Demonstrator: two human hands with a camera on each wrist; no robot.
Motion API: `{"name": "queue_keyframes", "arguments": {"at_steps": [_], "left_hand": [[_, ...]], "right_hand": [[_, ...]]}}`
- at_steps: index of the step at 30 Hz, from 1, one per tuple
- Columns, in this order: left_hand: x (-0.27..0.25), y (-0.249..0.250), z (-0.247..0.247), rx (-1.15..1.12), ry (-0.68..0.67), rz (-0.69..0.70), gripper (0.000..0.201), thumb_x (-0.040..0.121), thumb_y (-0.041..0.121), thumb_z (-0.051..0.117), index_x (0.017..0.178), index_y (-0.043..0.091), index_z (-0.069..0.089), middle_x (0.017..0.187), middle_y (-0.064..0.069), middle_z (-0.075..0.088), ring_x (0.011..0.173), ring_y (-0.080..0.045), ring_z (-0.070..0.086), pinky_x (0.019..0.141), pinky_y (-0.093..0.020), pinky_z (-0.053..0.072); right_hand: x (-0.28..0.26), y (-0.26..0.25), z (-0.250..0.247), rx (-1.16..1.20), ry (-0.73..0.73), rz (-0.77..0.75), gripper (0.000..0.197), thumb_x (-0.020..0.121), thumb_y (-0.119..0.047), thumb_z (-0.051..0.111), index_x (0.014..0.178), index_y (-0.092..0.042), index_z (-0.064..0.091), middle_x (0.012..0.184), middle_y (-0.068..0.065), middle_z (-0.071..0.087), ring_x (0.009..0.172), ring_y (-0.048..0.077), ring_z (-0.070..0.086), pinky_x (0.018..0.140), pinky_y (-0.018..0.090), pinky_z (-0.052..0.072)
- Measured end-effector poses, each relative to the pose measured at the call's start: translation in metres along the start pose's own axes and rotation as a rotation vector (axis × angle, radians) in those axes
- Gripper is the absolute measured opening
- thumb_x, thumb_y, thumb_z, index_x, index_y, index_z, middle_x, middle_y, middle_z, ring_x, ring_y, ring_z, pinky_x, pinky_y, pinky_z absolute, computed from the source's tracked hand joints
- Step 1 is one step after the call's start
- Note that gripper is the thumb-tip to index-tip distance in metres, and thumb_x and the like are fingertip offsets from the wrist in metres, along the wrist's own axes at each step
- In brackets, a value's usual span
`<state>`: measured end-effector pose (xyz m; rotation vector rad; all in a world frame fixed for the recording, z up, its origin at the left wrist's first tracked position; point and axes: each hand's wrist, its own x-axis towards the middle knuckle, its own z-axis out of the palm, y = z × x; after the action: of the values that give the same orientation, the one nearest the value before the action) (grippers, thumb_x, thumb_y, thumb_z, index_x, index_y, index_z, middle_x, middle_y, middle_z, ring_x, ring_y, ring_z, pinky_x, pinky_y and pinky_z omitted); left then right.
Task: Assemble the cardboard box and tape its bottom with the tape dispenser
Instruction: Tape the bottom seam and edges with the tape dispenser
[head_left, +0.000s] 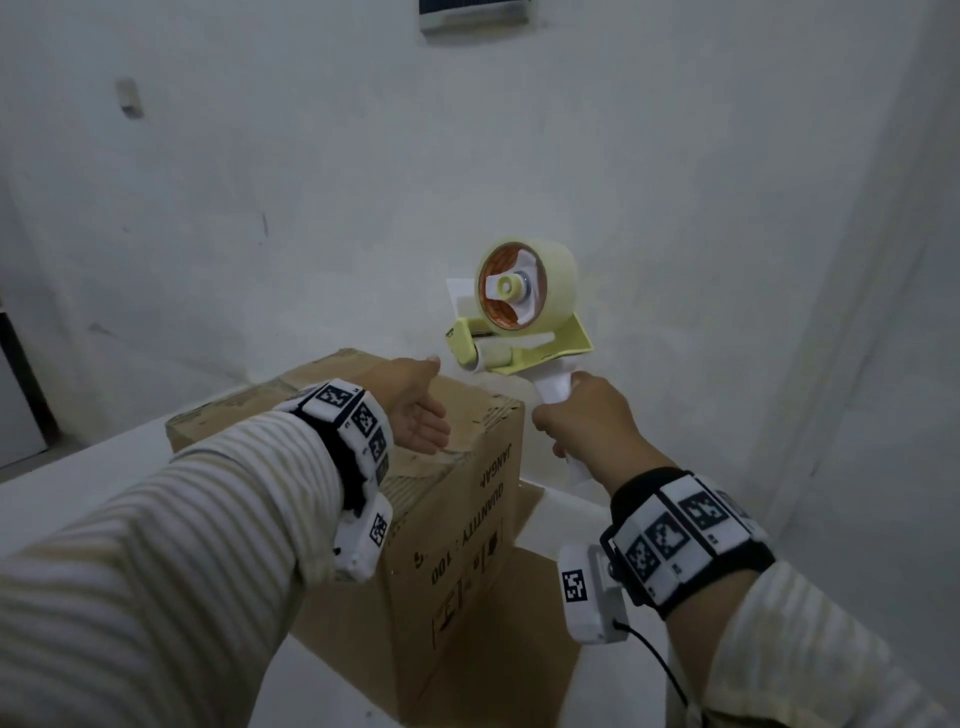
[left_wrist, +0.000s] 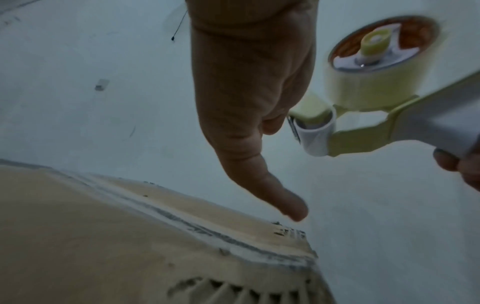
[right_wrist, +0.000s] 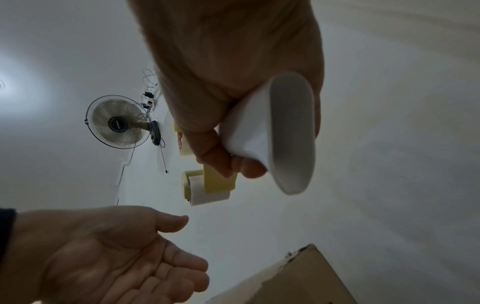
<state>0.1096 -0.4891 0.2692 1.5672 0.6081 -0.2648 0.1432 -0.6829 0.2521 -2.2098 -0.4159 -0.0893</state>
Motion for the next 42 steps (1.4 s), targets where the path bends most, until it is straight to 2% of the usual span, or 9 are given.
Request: {"name": "queue_keyframes", "arguments": {"at_steps": [3,8,14,19,27,30,35,38,42], "left_hand": [[0.019,0.013,-0.016,-0.148,-0.091,-0.005,0.072,0.096,0.055,0.03,0.134,-0.006,0.041,0.128,-0.023,0.054,0.121,-0.036,0.052,0.088,-0.043,0.046],[0.051,0.037,-0.045,-0.211,-0.156,0.063,0.035,0.099,0.028,0.041,0.085,-0.001,0.055,0.065,-0.014,0.069,0.071,-0.024,0.064,0.046,-0.033,0.057],[0.094,0.059,-0.084,-0.161,-0.19,0.15,0.022,0.097,0.005,0.045,0.077,0.0,0.054,0.043,-0.005,0.063,0.034,-0.01,0.061,0.04,-0.023,0.054],[0.115,0.071,-0.095,-0.064,-0.25,0.211,0.021,0.095,-0.002,0.044,0.078,0.003,0.055,0.073,-0.007,0.056,0.055,-0.013,0.059,0.039,-0.02,0.054],[0.139,0.085,-0.062,0.179,-0.425,0.31,0.024,0.093,-0.005,0.045,0.08,0.009,0.06,0.079,-0.006,0.059,0.066,-0.016,0.055,0.046,-0.021,0.055],[0.142,0.091,-0.043,0.284,-0.417,0.407,0.024,0.09,-0.006,0.047,0.076,0.008,0.061,0.074,-0.01,0.059,0.062,-0.019,0.056,0.05,-0.025,0.057],[0.145,0.104,-0.025,0.539,-0.279,0.64,0.022,0.093,-0.003,0.044,0.079,0.012,0.054,0.089,-0.012,0.061,0.072,-0.022,0.062,0.087,-0.04,0.057],[0.156,0.105,-0.019,0.659,-0.272,0.707,0.019,0.089,-0.004,0.049,0.076,0.007,0.058,0.098,-0.015,0.066,0.088,-0.029,0.067,0.087,-0.046,0.057],[0.159,0.096,-0.012,0.768,-0.475,0.638,0.019,0.084,-0.008,0.058,0.082,0.011,0.062,0.087,-0.01,0.068,0.082,-0.024,0.066,0.084,-0.038,0.057]], "right_hand": [[0.008,-0.018,0.005,-0.025,0.026,-0.012,0.013,0.075,-0.016,0.061,0.078,-0.014,0.048,0.089,0.016,0.065,0.081,0.035,0.068,0.067,0.034,0.052],[0.027,-0.047,0.025,-0.073,0.062,0.02,0.017,0.076,-0.015,0.062,0.072,-0.016,0.045,0.076,0.007,0.055,0.083,0.036,0.067,0.066,0.035,0.05],[0.044,-0.075,0.064,-0.119,0.127,0.091,0.015,0.076,-0.013,0.062,0.075,-0.014,0.047,0.081,0.013,0.061,0.079,0.036,0.067,0.064,0.035,0.052],[0.037,-0.086,0.081,-0.176,0.174,0.191,0.017,0.077,-0.013,0.062,0.071,-0.015,0.046,0.074,0.008,0.056,0.073,0.032,0.063,0.055,0.027,0.041],[0.015,-0.101,0.08,-0.114,0.2,0.375,0.014,0.083,-0.008,0.058,0.075,-0.011,0.046,0.076,0.015,0.059,0.061,0.029,0.06,0.062,0.032,0.047],[0.01,-0.109,0.083,-0.163,0.218,0.391,0.017,0.086,-0.007,0.054,0.073,-0.012,0.044,0.077,0.016,0.059,0.072,0.032,0.064,0.066,0.036,0.051],[0.005,-0.115,0.093,-0.258,0.181,0.459,0.025,0.09,-0.006,0.048,0.069,-0.015,0.037,0.092,0.023,0.065,0.083,0.036,0.068,0.065,0.032,0.052],[0.003,-0.114,0.095,-0.248,0.197,0.506,0.018,0.09,-0.008,0.049,0.074,-0.014,0.041,0.086,0.015,0.06,0.074,0.031,0.063,0.051,0.024,0.044],[0.005,-0.114,0.095,-0.181,0.185,0.607,0.006,0.091,-0.011,0.05,0.092,-0.005,0.048,0.101,0.02,0.063,0.098,0.034,0.065,0.068,0.03,0.048]]}}
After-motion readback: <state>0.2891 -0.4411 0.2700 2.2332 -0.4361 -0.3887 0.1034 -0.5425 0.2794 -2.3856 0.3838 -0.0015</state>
